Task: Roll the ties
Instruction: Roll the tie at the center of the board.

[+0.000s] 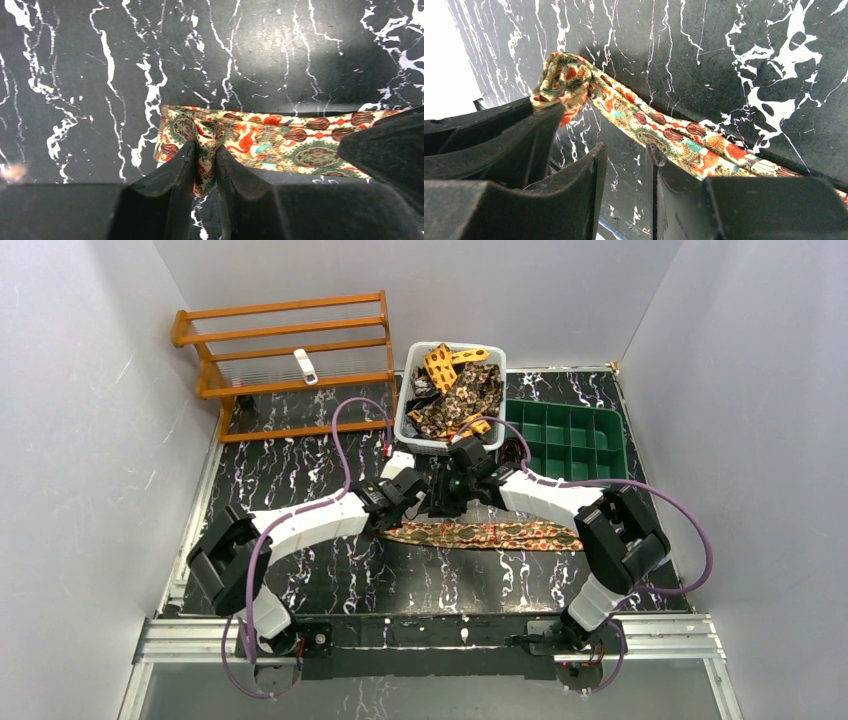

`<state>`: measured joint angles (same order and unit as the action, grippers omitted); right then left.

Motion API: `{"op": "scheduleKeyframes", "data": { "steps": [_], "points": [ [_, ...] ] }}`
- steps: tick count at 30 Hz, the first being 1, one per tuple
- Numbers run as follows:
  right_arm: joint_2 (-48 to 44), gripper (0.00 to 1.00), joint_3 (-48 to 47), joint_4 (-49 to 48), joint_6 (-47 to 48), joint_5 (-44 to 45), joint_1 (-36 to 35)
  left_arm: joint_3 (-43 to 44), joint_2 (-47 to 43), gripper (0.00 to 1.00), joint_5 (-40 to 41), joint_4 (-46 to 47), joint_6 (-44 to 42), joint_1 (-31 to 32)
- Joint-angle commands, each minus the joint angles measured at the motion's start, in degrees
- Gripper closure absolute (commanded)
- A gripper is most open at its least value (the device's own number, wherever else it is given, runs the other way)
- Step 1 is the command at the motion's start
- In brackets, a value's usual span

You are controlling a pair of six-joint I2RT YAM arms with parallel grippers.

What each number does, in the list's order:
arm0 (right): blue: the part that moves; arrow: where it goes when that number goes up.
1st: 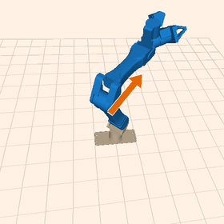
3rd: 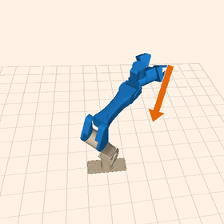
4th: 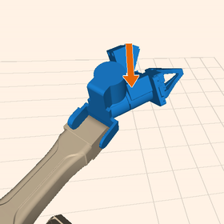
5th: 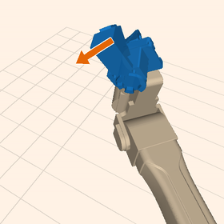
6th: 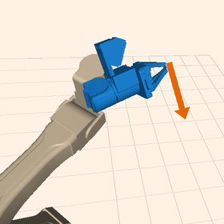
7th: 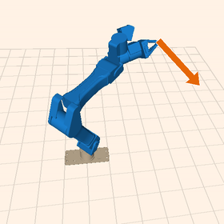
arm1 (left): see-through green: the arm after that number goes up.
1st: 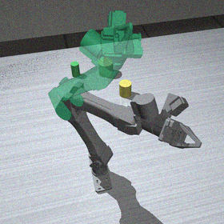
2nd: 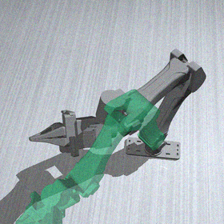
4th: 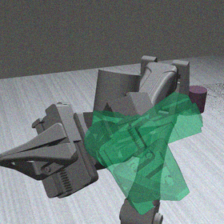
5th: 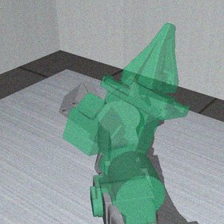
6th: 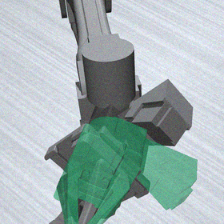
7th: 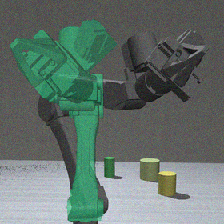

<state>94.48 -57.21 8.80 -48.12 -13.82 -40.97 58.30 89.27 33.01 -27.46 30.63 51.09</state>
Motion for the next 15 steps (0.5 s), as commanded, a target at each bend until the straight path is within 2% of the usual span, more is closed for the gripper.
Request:
{"op": "scheduleKeyframes", "data": {
  "steps": [1,6,8,11,15],
  "points": [
    [-1.9,0.57,0.9,-1.8,-0.8,0.1,0.5,2.6,2.3,0.78,-0.5,0.0,2.2,1.2],
    [-2.9,0.56,2.2,-1.8,-1.0,0.8,1.1,2.5,4.3,0.69,-4.1,2.8,3.7,1.6],
    [-3.3,0.56,2.9,-1.8,-1.2,0.8,1.5,2.6,4.8,0.63,-5.4,3.8,4.3,1.6],
    [-3.9,0.55,3.9,-1.9,-1.2,0.8,1.8,3.4,5.1,0.60,-8.9,5.3,4.2,1.7],
    [-4.4,0.53,4.0,-2.5,-1.2,-1.2,2.1,4.0,2.1,0.50,-11.6,5.9,5.0,1.7]
  ]
}}
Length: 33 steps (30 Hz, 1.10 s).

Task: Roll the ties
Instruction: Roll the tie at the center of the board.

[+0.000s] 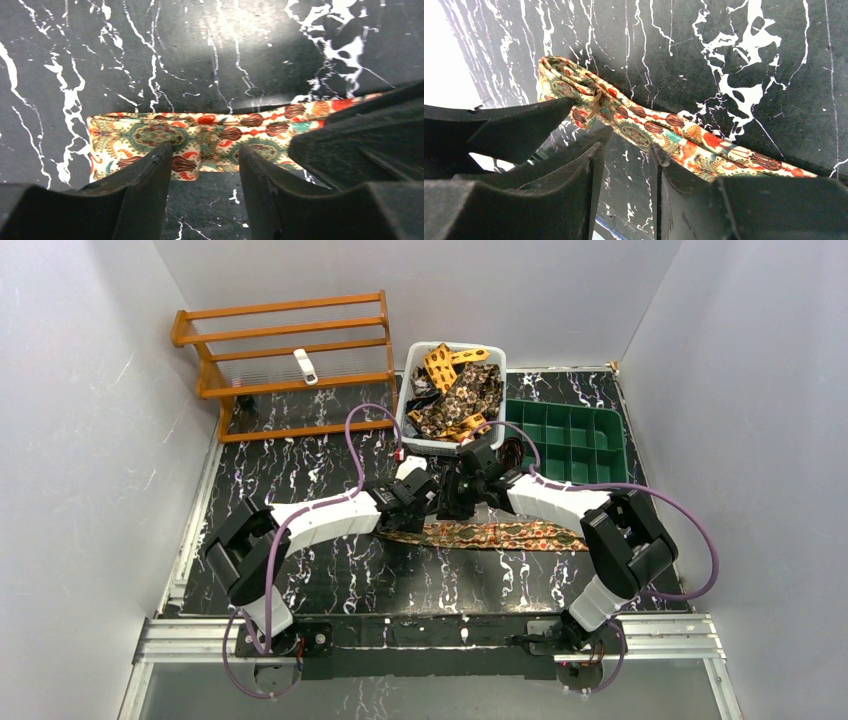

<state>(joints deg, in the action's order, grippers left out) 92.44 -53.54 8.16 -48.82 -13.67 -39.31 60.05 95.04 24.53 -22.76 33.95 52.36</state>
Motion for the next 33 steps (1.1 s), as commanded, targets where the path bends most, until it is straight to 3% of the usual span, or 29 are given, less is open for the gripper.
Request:
{"op": "scheduleKeyframes", "data": {
  "steps": [1,7,13,17,21,33],
  "points": [
    [-2.4,0.52,0.2,-2.2,-0.8,-1.9,0.5,2.2,-5.2,0.48,-3.3,1.2,1.9,0.4],
    [-1.4,0.48,0.7,-8.3,-3.7,-7.8,0.4,-1.3,-17.3,0.35,-0.3,-1.6,2.7,-2.4],
    [3.6,0.40,-1.5,-12.4,-5.7,-9.9,-1.5,-8.6,-24.6,0.31,-9.9,0.2,1.8,-15.6],
    [7.7,0.37,-3.3,-13.7,-7.3,-10.7,-2.5,-13.2,-23.3,0.27,-21.5,6.3,0.7,-23.5],
    [10.4,0.37,-4.0,-14.8,-7.9,-10.9,-3.3,-15.4,-20.1,0.27,-30.8,11.3,0.4,-26.0],
    [14.0,0.45,-4.3,-18.0,-9.1,-14.3,-3.7,-21.6,-18.5,0.26,-37.0,18.0,2.9,-31.6]
  ]
}}
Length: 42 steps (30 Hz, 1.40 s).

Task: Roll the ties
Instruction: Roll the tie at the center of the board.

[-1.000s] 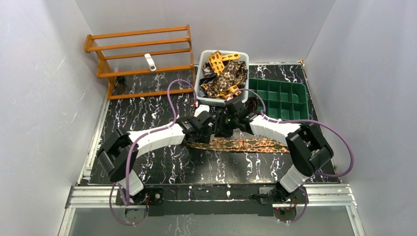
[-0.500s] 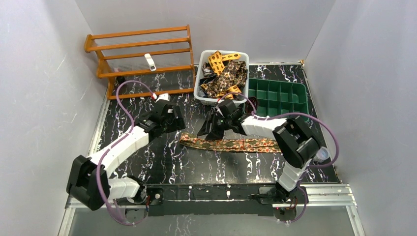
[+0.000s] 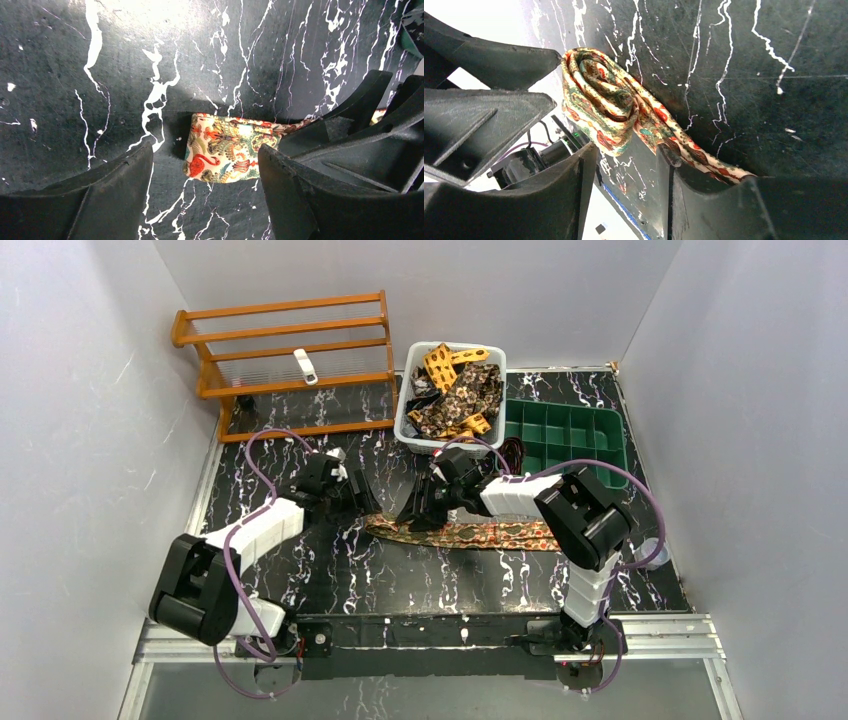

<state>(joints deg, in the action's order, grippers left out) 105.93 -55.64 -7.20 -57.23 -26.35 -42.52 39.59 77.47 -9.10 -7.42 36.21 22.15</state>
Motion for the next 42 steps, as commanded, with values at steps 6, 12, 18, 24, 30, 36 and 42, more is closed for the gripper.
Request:
{"op": "scheduleKeyframes", "data": {
  "steps": [6,12,18,24,30,36,42],
  "points": [
    [2.3,0.55,-2.4,-3.5,-0.6,-2.3,-0.8,-2.6,0.0,0.26,-5.8,3.9,0.8,-1.9],
    [3.9,0.65,-3.2,-3.6,0.2,-2.6,-0.8,-4.4,0.3,0.26,-7.3,5.8,1.2,-3.1],
    [5.2,0.71,-3.6,-2.3,2.2,-3.6,-0.7,-4.7,2.1,0.28,-9.6,8.4,1.2,-4.1],
    [6.8,0.68,-6.0,-0.1,4.0,-5.1,-0.8,-5.4,3.2,0.35,-11.7,9.8,1.1,-4.2],
    [7.0,0.70,-6.7,-0.2,3.7,-5.4,-1.0,-7.6,2.1,0.42,-10.4,9.3,1.4,-4.2],
    [7.5,0.74,-6.2,-0.2,2.8,-6.3,-1.4,-9.2,1.9,0.46,-10.4,11.0,1.4,-4.3],
    [7.4,0.71,-6.2,0.5,2.9,-4.5,-1.5,-8.6,3.5,0.52,-11.7,11.7,0.5,-4.3]
  ]
}}
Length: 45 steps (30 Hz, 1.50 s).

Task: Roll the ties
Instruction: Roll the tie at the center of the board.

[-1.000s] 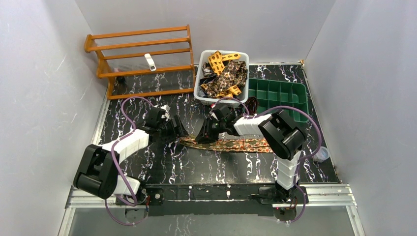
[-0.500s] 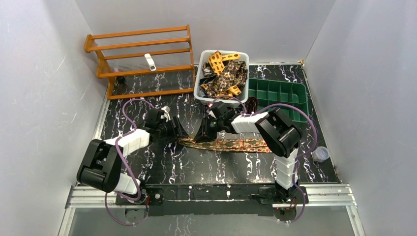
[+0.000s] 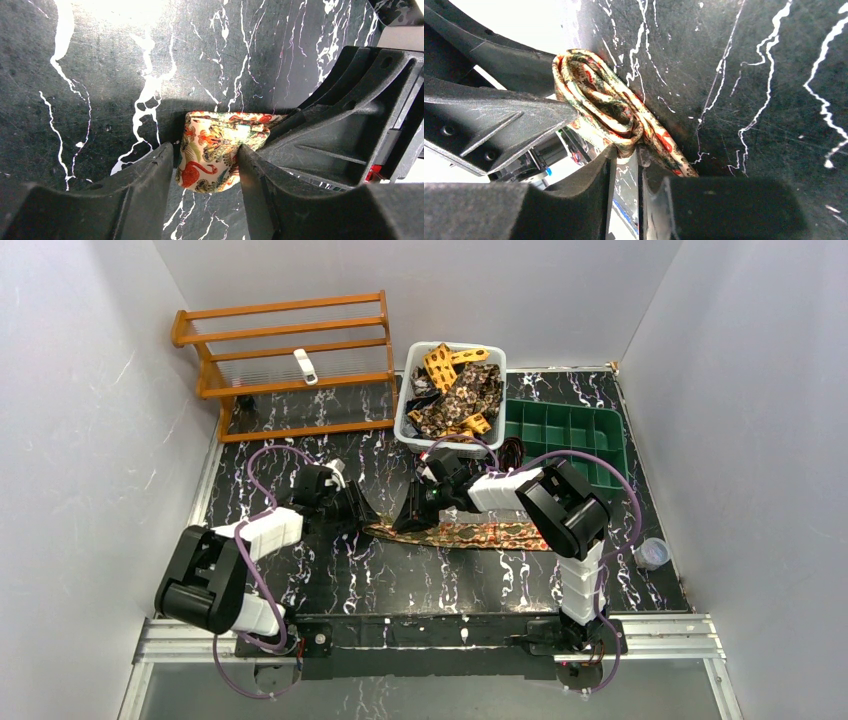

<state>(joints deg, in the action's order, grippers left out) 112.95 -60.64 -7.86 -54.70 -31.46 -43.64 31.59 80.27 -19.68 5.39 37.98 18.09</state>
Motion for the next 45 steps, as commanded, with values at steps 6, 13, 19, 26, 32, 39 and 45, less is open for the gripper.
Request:
{"op": "scheduleKeyframes", "data": {
  "steps": [6,13,19,26,32,39,45],
  "points": [
    [0.8,0.69,-2.9,5.2,2.8,4.0,-0.4,-0.7,1.4,0.55,-3.2,0.2,-2.0,-0.2],
    [0.4,0.76,-4.3,7.8,6.0,6.6,-0.4,-0.7,3.0,0.66,-4.4,1.3,-2.9,-0.3],
    [0.7,0.78,-4.4,10.5,6.7,7.4,-0.3,-1.2,3.7,0.71,-5.2,2.6,-3.0,-0.2],
    [-0.7,0.76,-5.1,12.1,8.4,8.4,-0.3,-2.3,1.2,0.61,-3.9,0.9,-2.0,-0.3],
    [-2.2,0.71,-8.6,16.7,12.1,9.8,-0.4,-0.7,-3.4,0.36,-0.7,-5.8,-3.1,-0.5],
    [-1.3,0.65,-12.8,23.3,17.6,10.2,-0.4,1.8,-4.7,0.32,0.3,-11.0,-4.4,-1.6],
    [-7.9,0.50,-13.4,24.4,22.3,8.6,-0.3,3.0,-6.8,0.30,0.5,-13.5,-5.1,-3.4]
  ]
}}
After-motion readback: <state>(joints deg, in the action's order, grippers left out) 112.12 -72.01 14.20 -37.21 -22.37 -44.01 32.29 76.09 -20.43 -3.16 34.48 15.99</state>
